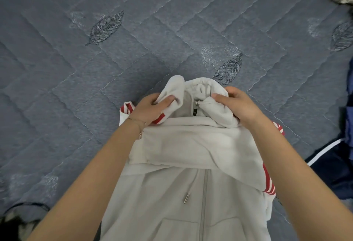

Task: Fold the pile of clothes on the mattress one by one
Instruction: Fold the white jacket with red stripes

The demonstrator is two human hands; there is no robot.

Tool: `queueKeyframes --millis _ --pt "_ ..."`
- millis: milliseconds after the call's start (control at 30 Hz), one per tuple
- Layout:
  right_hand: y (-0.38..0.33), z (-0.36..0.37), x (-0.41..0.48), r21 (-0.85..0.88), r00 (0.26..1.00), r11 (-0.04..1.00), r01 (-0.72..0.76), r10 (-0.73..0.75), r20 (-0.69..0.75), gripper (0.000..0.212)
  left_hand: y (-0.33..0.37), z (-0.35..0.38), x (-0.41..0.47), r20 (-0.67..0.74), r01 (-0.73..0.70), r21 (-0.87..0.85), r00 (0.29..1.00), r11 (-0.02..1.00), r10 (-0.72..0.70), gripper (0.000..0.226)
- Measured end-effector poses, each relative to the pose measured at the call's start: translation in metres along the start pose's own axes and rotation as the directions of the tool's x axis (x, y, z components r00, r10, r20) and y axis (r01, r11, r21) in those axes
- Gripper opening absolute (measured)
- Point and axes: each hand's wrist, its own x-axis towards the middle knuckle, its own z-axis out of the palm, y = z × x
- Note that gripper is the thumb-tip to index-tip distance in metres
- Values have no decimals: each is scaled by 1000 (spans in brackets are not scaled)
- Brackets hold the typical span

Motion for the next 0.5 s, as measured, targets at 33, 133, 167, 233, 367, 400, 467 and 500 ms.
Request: queueKeyframes --millis 33,133,167,233,367,400,467,500 --pt "-2 0 -2 39 1000 999 -4 5 -24 23 1 -1 -1 -36 -28 -57 999 998 26 10" --pt "-9 2 -7 206 991 979 -2 30 -132 34 11 -5 -9 -130 -144 -218 984 965 118 13" --pt "-13 2 -8 236 984 972 17 26 -177 38 15 -7 -10 -152 -192 -232 975 953 160 18" --pt "-22 1 -13 240 966 967 83 -19 -257 37 25 -12 -14 -190 -293 -218 948 931 254 27" --pt "-45 -5 -23 209 918 954 217 -126 -376 27 44 -23 -17 -235 -385 -276 916 881 326 47" --pt "-52 -6 -24 208 911 948 242 -147 -386 25 49 -26 -16 -233 -378 -313 920 872 315 52" --pt "-65 -11 -27 210 894 933 293 -189 -406 25 56 -33 -12 -248 -359 -311 925 880 289 50" --pt "-71 -14 -28 217 886 923 317 -206 -417 25 60 -37 -10 -253 -359 -287 922 888 292 44"
